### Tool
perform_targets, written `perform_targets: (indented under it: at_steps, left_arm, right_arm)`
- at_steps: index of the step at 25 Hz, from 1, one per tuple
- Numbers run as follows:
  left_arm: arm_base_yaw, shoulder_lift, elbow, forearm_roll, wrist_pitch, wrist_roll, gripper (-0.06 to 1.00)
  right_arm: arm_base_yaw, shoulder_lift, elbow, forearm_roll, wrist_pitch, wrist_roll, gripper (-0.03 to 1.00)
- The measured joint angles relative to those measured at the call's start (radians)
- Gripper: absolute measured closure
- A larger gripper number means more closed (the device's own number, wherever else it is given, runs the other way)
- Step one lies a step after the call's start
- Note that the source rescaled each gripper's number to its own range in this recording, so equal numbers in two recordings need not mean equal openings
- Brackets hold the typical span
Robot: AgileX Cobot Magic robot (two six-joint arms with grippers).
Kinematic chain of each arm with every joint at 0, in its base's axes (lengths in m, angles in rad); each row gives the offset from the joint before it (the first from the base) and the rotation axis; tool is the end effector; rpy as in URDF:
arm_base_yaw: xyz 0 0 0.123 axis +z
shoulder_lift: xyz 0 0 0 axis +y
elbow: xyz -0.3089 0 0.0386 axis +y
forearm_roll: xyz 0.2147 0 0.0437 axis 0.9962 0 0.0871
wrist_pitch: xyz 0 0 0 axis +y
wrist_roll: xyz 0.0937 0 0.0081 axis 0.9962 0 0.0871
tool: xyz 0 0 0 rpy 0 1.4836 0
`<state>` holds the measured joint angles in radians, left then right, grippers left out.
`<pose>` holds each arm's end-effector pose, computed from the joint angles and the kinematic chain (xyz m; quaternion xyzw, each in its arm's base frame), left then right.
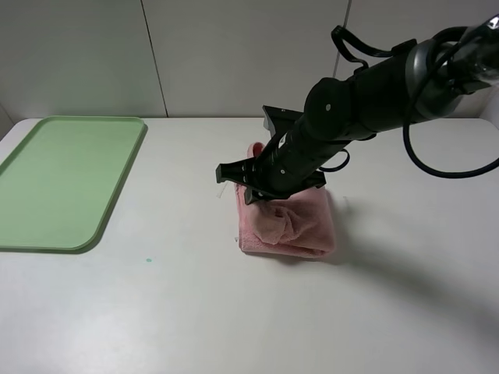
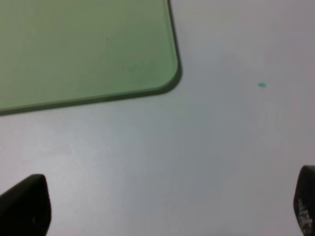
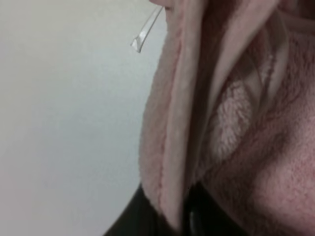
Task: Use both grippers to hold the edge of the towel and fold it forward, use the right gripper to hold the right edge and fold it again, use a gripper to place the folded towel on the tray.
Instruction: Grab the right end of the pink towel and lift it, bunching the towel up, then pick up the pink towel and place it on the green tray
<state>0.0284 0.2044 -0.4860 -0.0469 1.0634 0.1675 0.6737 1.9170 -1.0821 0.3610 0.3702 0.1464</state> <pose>-0.0282 -0.0047 0.2650 0.0613 0.9032 0.0182 0.4244 0.2740 0.2341 0.1877 -0.1065 0.9642 0.1806 0.1623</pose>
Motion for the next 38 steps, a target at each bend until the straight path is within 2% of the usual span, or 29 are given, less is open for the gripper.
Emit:
perform_targets:
  at_steps: [2,3,4,7,11,26,38]
  left_arm:
    - [0.000,0.000,0.000,0.000,0.000,0.000,-0.04]
    - [0.000,0.000,0.000,0.000,0.000,0.000,-0.04]
    - [0.000,0.000,0.000,0.000,0.000,0.000,-0.04]
    - [0.000,0.000,0.000,0.000,0.000,0.000,-0.04]
    - [0.000,0.000,0.000,0.000,0.000,0.000,-0.04]
    - [0.000,0.000,0.000,0.000,0.000,0.000,-0.04]
    - [0.000,0.000,0.000,0.000,0.000,0.000,-0.04]
  right_arm:
    - [0.000,-0.001,0.000,0.002,0.001,-0.001,0.33]
    - [0.000,-0.001,0.000,0.005,0.003,-0.001,0.18]
    - [0.000,-0.001,0.000,0.010,0.003,-0.001,0.09]
    - [0.000,-0.001,0.000,0.017,0.004,-0.001,0.00]
    - [0.000,-0.001,0.000,0.024,0.004,-0.001,-0.03]
    - [0.000,-0.047,0.000,0.039,0.002,-0.001,-0.03]
    - [0.000,-0.179,0.000,-0.033,0.013,-0.001,-0.03]
